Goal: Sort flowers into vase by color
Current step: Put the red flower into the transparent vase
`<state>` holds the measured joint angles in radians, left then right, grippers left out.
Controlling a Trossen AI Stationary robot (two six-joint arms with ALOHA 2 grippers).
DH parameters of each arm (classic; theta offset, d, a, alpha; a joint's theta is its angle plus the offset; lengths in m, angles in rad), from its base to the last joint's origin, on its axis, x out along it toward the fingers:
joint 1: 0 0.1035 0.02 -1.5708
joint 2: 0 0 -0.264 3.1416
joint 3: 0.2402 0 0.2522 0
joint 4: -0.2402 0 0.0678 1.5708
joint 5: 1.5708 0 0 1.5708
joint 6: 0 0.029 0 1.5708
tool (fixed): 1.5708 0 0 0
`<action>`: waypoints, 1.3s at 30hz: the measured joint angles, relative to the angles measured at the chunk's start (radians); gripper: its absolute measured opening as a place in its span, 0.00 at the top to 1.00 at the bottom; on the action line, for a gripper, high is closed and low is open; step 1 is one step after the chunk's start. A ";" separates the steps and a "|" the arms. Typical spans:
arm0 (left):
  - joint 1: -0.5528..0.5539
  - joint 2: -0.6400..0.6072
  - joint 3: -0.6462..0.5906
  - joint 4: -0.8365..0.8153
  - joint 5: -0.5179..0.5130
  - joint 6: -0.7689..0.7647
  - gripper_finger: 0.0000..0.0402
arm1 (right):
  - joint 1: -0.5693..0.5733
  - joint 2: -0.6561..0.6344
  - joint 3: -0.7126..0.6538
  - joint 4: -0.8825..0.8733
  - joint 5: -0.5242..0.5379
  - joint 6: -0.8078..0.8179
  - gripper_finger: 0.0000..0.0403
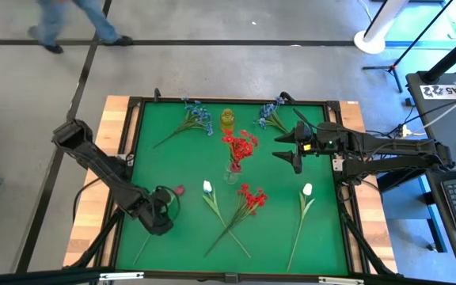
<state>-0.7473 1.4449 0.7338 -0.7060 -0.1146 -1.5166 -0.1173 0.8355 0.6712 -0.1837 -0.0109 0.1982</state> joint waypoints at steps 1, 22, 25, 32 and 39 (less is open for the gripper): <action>0.000 0.013 0.000 0.011 0.000 0.000 0.44 | 0.000 0.000 0.000 0.000 0.000 0.000 0.32; 0.042 0.070 0.002 -0.010 -0.009 0.040 0.96 | 0.000 0.000 0.000 0.000 0.000 0.000 0.32; 0.047 0.056 0.030 0.006 -0.158 0.107 0.97 | 0.000 0.000 0.000 0.000 0.000 0.000 0.32; 0.050 -0.062 0.143 0.002 -0.455 0.299 0.97 | 0.000 0.000 0.000 0.000 0.000 0.000 0.32; 0.032 -0.216 0.206 0.103 -0.852 0.588 0.98 | 0.000 0.000 0.000 -0.001 0.000 0.000 0.32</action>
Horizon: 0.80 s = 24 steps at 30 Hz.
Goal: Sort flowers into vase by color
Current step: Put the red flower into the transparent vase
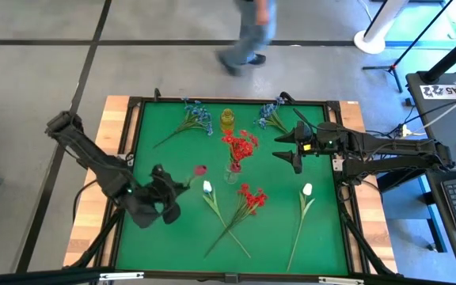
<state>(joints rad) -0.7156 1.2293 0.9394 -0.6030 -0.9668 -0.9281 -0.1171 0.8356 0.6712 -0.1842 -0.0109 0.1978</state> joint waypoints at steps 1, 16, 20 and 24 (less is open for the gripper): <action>0.000 -0.018 -0.003 0.049 -0.037 0.070 0.98 | 0.000 0.000 0.000 0.000 0.000 0.000 0.32; 0.223 -0.096 -0.038 0.723 0.314 0.809 0.98 | 0.000 0.097 0.000 0.016 0.002 -0.008 0.32; 0.285 -0.108 -0.039 0.850 0.413 0.913 0.98 | 0.008 0.106 0.000 0.034 0.004 -0.018 0.32; 0.350 -0.107 -0.091 0.970 0.518 0.978 0.98 | 0.026 0.102 0.000 0.036 0.019 -0.030 0.32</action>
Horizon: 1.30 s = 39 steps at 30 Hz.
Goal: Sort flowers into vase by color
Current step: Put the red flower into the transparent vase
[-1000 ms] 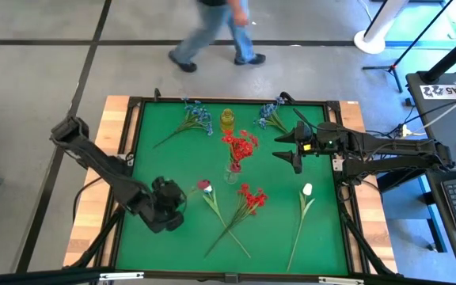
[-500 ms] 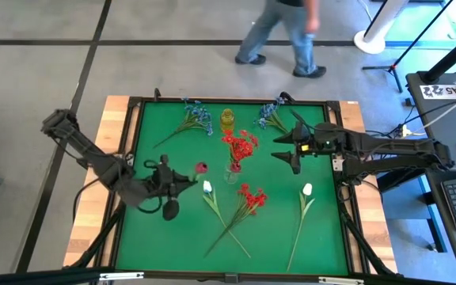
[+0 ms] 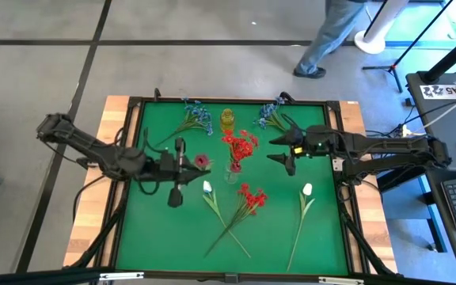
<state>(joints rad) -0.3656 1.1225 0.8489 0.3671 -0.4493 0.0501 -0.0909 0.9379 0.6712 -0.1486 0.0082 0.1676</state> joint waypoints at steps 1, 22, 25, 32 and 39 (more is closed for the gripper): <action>0.021 0.000 -0.024 0.033 0.010 0.003 0.98 | 0.007 0.000 0.000 0.000 0.000 -0.004 0.32; 0.320 0.001 -0.333 0.616 0.314 -0.120 0.98 | 0.408 -0.254 -0.298 0.533 0.433 -0.205 0.32; 0.329 0.001 -0.333 0.622 0.315 -0.119 0.98 | 0.405 -0.253 -0.396 0.668 0.437 -0.195 0.32; 0.365 0.018 -0.333 0.624 0.314 -0.120 0.98 | 0.405 -0.253 -0.505 0.907 0.438 -0.198 0.32; 0.374 0.093 -0.278 0.620 0.338 -0.121 0.98 | 0.405 -0.253 -0.505 0.911 0.446 -0.200 0.32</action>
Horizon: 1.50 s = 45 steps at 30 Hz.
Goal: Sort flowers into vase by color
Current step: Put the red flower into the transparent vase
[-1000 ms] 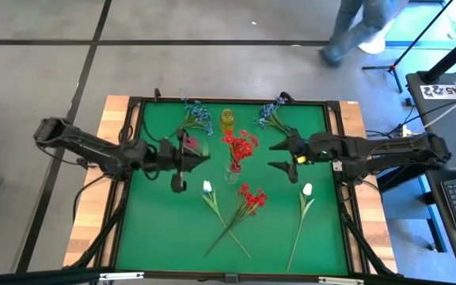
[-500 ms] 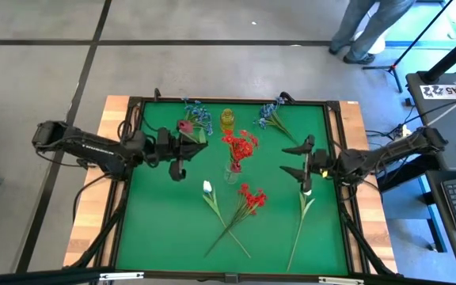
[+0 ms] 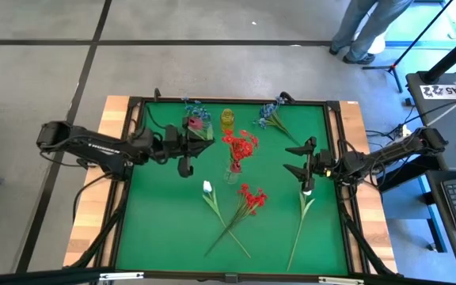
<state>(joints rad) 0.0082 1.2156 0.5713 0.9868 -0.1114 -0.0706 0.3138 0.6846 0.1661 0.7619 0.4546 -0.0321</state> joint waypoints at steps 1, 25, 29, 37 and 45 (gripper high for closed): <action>0.000 0.014 0.015 -0.005 0.002 0.003 0.98 | 0.000 0.000 0.000 0.000 0.000 0.000 0.32; 0.024 0.190 0.099 -0.249 -0.026 0.021 0.98 | 0.000 0.000 0.000 -0.011 0.001 0.000 0.32; 0.016 0.209 0.099 -0.258 -0.026 0.020 0.98 | 0.000 0.000 0.000 -0.018 0.002 0.000 0.32; 0.008 0.227 0.099 -0.251 -0.078 0.019 0.89 | 0.000 0.000 0.000 -0.030 0.026 0.000 0.32; -0.017 0.227 0.099 -0.285 -0.081 0.028 0.66 | 0.000 0.000 0.000 -0.030 0.027 0.000 0.32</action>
<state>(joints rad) -0.0093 1.4425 0.6704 0.7013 -0.1928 -0.0428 0.3138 0.6848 0.1661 0.7315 0.4816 -0.0322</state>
